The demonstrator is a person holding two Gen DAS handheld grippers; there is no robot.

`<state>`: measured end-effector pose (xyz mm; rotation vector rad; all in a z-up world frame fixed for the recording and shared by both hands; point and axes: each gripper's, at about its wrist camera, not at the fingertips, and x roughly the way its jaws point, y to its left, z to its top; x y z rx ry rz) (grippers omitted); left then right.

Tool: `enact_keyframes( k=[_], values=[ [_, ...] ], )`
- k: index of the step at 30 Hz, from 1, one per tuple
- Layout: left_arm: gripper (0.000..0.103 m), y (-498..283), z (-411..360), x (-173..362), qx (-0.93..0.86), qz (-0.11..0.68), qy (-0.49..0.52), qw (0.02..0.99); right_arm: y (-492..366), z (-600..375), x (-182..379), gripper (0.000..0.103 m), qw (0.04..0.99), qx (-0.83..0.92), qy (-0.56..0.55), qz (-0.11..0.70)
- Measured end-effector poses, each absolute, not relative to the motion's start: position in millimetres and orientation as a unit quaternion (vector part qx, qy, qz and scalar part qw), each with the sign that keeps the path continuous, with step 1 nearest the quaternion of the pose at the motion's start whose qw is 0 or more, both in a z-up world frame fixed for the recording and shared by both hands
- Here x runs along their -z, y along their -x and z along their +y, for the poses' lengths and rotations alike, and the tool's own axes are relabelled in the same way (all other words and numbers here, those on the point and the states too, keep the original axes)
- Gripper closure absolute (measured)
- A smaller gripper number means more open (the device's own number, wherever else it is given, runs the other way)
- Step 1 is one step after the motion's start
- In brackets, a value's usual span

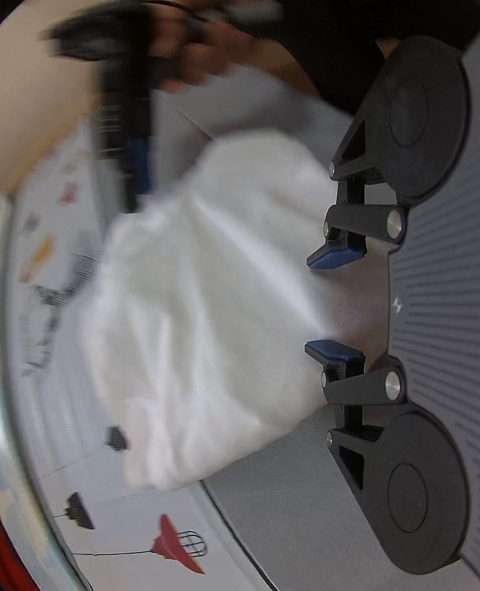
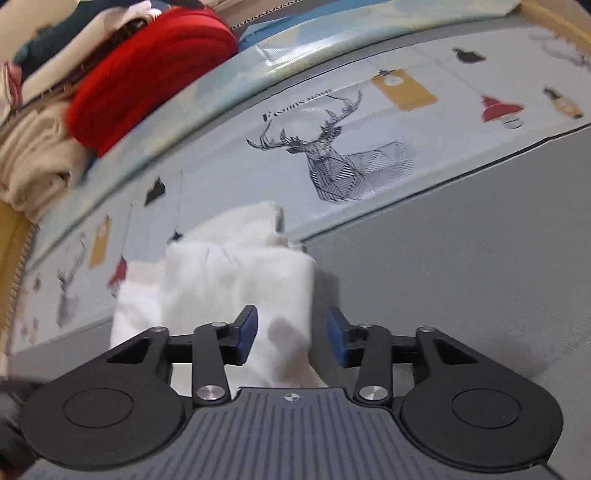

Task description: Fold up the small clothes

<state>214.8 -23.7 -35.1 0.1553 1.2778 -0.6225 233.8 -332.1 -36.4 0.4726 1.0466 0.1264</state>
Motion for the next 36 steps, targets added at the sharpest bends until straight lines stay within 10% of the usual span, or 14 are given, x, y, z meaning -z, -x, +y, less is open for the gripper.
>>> enact_keyframes(
  k=[3,5,12,19,23,29,32,36],
  values=[
    [0.056,-216,-28,44,0.275,0.592,-0.090,0.752,-259,-338,62,0.058,0.810,-0.049,-0.269,0.519],
    [0.056,-218,-26,44,0.274,0.595,-0.080,0.752,-269,-336,67,0.098,0.805,-0.054,-0.287,0.515],
    [0.056,-223,-23,44,0.279,0.595,-0.075,0.750,-301,-305,26,0.103,0.875,-0.051,-0.172,0.449],
    [0.056,-240,-2,14,0.276,0.564,0.010,0.778,-266,-325,13,0.094,0.868,-0.056,-0.153,0.470],
    [0.056,-248,13,4,0.251,0.546,0.048,0.798,-210,-327,15,0.053,0.842,-0.124,-0.180,0.493],
    [0.056,-246,7,-2,0.243,0.538,0.050,0.805,-148,-314,50,0.052,0.813,-0.159,-0.193,0.526],
    [0.056,-246,10,-1,0.233,0.534,0.055,0.811,-137,-311,64,0.091,0.809,-0.160,-0.200,0.529],
    [0.056,-255,16,0,0.208,0.523,0.073,0.823,-125,-317,36,0.096,0.830,-0.197,-0.202,0.481]
  ],
)
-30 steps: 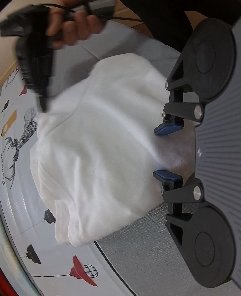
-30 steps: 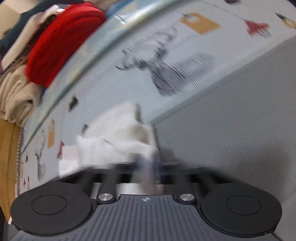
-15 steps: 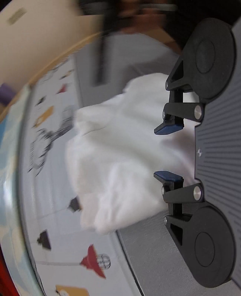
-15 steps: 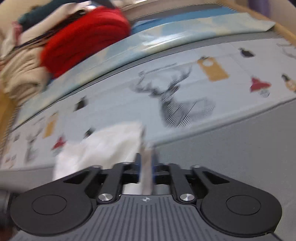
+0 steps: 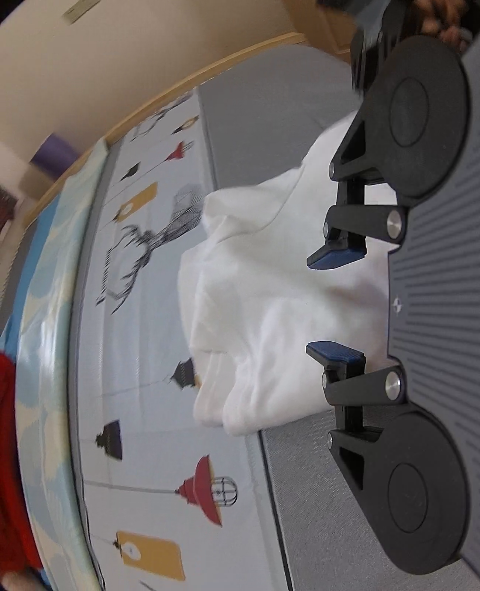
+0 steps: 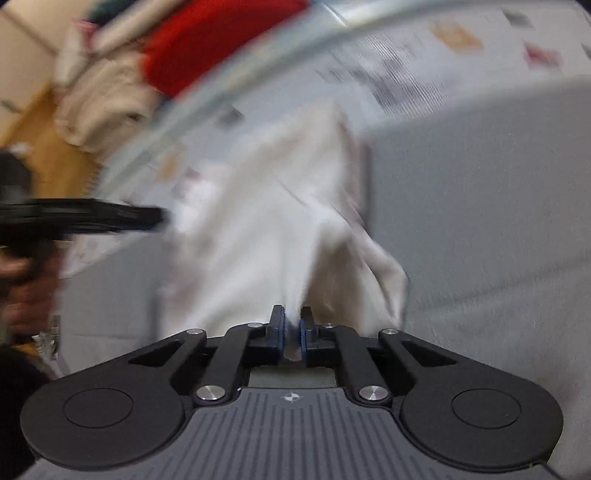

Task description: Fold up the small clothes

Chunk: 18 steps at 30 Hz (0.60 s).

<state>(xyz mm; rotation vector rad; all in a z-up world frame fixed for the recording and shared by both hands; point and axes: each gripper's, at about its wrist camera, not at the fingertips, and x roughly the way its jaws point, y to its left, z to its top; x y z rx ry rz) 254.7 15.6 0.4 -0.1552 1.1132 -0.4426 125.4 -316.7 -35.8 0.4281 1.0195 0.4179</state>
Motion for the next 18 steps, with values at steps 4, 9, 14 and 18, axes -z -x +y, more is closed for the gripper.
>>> enact_keyframes(
  k=[4,9,14,18],
  values=[
    [0.056,-263,17,3,0.191,0.523,0.081,0.827,-126,-317,10,0.096,0.850,-0.179,-0.101,0.485],
    [0.058,-271,17,15,0.172,0.538,0.071,0.822,-133,-310,16,0.090,0.831,-0.113,-0.017,0.545],
    [0.059,-271,21,9,0.189,0.529,0.088,0.823,-131,-307,-9,0.089,0.874,-0.087,-0.016,0.478],
    [0.059,-266,8,16,0.232,0.544,0.060,0.804,-150,-305,-14,0.089,0.886,-0.120,-0.028,0.446]
  ],
)
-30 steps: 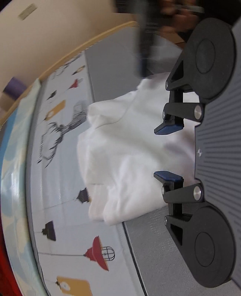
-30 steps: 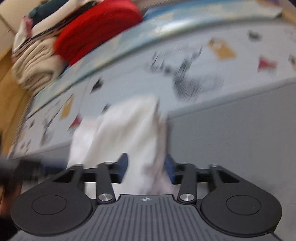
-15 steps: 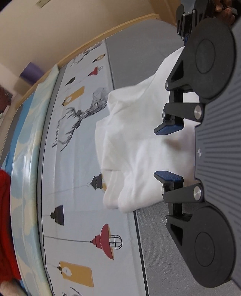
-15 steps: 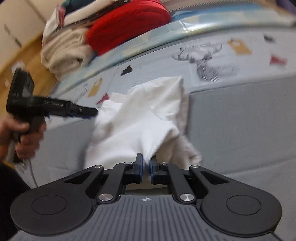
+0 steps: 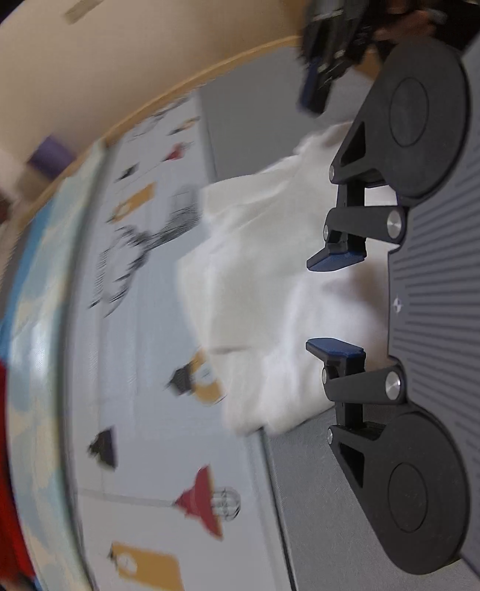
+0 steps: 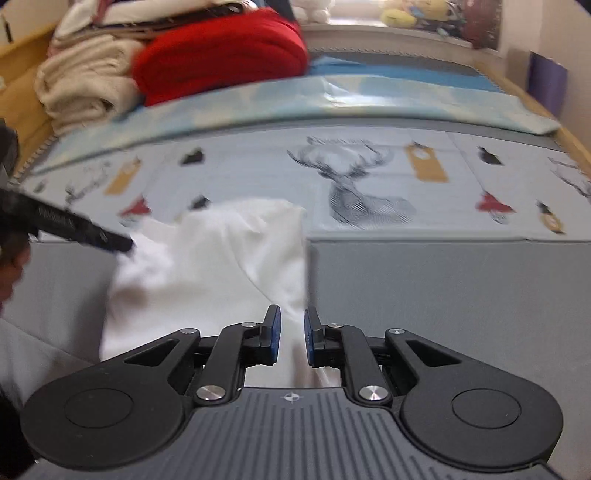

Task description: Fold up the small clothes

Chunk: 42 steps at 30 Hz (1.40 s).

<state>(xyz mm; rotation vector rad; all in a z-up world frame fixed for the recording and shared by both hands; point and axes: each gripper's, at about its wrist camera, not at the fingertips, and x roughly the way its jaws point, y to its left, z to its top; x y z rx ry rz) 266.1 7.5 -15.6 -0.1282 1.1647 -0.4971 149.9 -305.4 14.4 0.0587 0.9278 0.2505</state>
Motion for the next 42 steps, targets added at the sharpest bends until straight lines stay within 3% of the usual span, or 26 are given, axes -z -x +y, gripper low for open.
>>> enact_keyframes(
  k=[3,4,5,6,10,15,28,32,36,42],
  values=[
    [0.060,-263,-4,38,0.202,0.577,-0.022,0.792,-175,-302,20,0.086,0.849,-0.151,-0.024,0.506],
    [0.056,-265,-1,43,0.185,0.584,-0.028,0.790,-183,-303,41,0.086,0.827,-0.127,-0.003,0.548],
    [0.044,-268,5,44,0.170,0.592,-0.009,0.788,-187,-307,55,0.079,0.814,-0.098,0.012,0.573],
    [0.042,-272,13,43,0.151,0.599,0.019,0.787,-190,-313,62,0.075,0.813,-0.084,0.002,0.576],
    [0.044,-277,31,32,0.119,0.581,0.057,0.803,-196,-340,52,0.074,0.831,-0.098,-0.113,0.535],
    [0.042,-277,34,40,0.125,0.603,0.085,0.783,-222,-333,44,0.042,0.842,-0.137,-0.122,0.507],
    [0.038,-287,25,58,0.131,0.616,0.088,0.772,-245,-326,87,0.030,0.802,-0.136,-0.159,0.559],
    [0.039,-293,22,66,0.138,0.620,0.097,0.766,-244,-321,88,0.049,0.803,-0.151,-0.170,0.551],
    [0.082,-299,19,59,0.144,0.594,0.091,0.787,-244,-317,86,0.067,0.812,-0.155,-0.172,0.537],
    [0.085,-305,32,21,0.090,0.499,0.047,0.861,-245,-304,76,0.075,0.812,-0.187,-0.217,0.508]
  ],
)
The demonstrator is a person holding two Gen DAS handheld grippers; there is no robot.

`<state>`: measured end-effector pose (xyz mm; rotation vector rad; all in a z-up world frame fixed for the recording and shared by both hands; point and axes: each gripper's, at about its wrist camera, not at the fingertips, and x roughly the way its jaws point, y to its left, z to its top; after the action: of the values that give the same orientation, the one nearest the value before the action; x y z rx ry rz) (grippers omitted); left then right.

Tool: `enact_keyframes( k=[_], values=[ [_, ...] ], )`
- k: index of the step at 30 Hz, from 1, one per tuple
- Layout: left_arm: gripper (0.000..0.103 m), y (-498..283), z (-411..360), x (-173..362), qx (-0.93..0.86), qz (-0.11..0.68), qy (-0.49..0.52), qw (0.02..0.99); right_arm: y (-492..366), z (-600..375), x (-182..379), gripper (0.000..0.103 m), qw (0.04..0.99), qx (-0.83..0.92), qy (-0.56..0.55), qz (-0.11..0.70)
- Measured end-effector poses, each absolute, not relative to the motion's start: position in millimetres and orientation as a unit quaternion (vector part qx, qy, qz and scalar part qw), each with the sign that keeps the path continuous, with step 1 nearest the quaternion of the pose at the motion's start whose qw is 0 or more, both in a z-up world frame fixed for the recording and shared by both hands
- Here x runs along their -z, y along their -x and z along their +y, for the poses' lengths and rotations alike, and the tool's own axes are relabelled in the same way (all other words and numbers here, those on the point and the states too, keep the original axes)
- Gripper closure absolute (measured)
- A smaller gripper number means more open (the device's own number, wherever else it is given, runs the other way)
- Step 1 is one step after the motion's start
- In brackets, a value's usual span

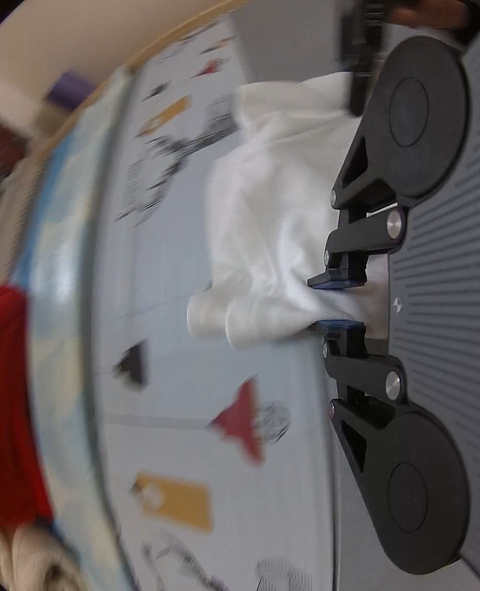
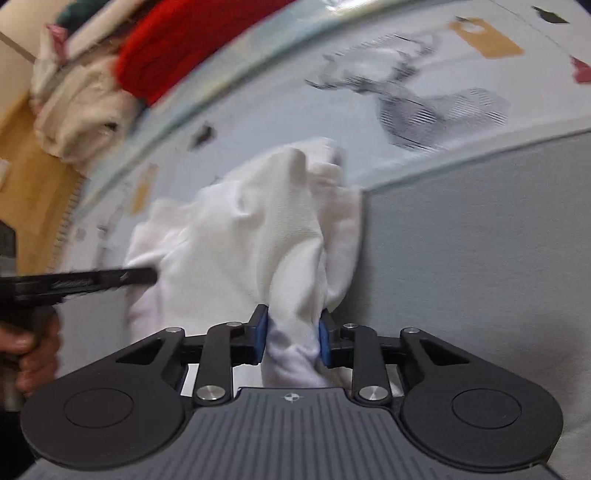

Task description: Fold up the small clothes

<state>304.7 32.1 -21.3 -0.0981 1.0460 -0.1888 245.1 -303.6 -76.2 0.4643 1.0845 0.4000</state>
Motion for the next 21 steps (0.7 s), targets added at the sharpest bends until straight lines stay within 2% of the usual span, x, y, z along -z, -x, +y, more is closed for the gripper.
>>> enact_keyframes(
  k=[3,8,10,12,16,18,21],
  values=[
    [0.084,-308,50,12,0.040,0.480,0.066,0.874,-246,-284,68,0.074,0.826,-0.204,-0.214,0.480],
    [0.083,-296,50,3,0.063,0.474,0.041,0.877,-256,-278,72,0.070,0.832,-0.154,-0.189,0.498],
    [0.083,-286,41,2,0.091,0.474,0.021,0.876,-257,-280,71,0.071,0.833,-0.150,-0.190,0.497],
    [0.083,-282,32,6,0.115,0.480,0.006,0.869,-257,-275,69,0.076,0.844,-0.139,-0.154,0.496],
    [0.082,-274,16,50,0.128,0.559,-0.051,0.818,-258,-272,69,0.079,0.849,-0.119,-0.144,0.495],
    [0.081,-269,11,48,0.128,0.547,-0.075,0.824,-259,-270,67,0.079,0.850,-0.116,-0.141,0.495],
    [0.080,-264,17,31,0.123,0.531,-0.044,0.837,-260,-266,55,0.079,0.858,-0.109,-0.120,0.488]
  ],
)
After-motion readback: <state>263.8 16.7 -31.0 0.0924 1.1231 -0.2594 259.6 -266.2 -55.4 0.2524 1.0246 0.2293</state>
